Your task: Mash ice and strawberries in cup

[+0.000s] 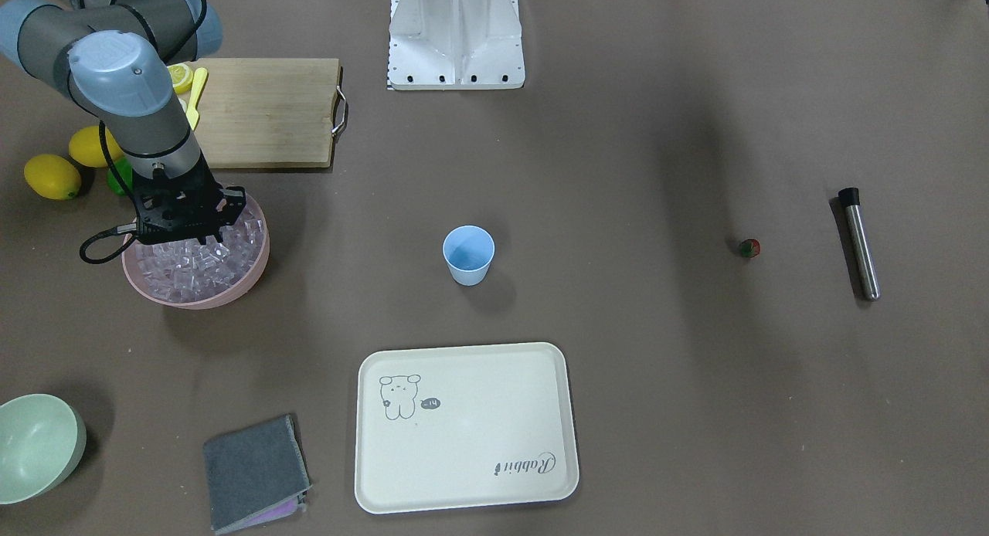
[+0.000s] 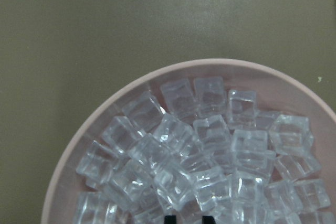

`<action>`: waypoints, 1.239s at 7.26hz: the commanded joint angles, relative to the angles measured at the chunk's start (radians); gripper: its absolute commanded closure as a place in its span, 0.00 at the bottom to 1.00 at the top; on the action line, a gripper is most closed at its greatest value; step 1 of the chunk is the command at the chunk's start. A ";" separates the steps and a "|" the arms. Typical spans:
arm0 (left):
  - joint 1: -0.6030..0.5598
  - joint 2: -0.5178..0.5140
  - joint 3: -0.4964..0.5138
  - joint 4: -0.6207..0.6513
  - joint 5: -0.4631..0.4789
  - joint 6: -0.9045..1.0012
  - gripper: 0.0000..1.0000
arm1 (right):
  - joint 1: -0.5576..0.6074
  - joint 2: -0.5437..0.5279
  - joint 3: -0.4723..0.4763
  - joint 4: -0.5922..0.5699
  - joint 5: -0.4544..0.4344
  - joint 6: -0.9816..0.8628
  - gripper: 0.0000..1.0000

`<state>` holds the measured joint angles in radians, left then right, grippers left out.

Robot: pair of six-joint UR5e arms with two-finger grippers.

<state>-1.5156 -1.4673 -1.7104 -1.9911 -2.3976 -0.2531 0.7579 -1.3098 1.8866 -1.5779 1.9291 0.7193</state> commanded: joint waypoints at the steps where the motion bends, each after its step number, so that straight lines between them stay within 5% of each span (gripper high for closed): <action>1: 0.000 0.001 0.000 0.000 0.000 0.000 0.03 | 0.052 0.003 0.035 -0.005 0.043 -0.003 0.71; 3: 0.000 -0.001 0.000 0.002 0.000 0.000 0.03 | 0.040 0.000 0.036 -0.004 0.048 -0.003 0.70; 5: 0.000 -0.002 0.000 0.002 0.000 0.000 0.03 | 0.003 0.015 -0.007 0.006 0.015 -0.004 0.44; 9: 0.000 0.002 -0.005 0.000 -0.002 0.000 0.03 | 0.015 0.052 -0.069 0.007 0.011 -0.230 0.40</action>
<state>-1.5156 -1.4677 -1.7134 -1.9909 -2.3986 -0.2531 0.7688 -1.2689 1.8393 -1.5720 1.9416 0.5521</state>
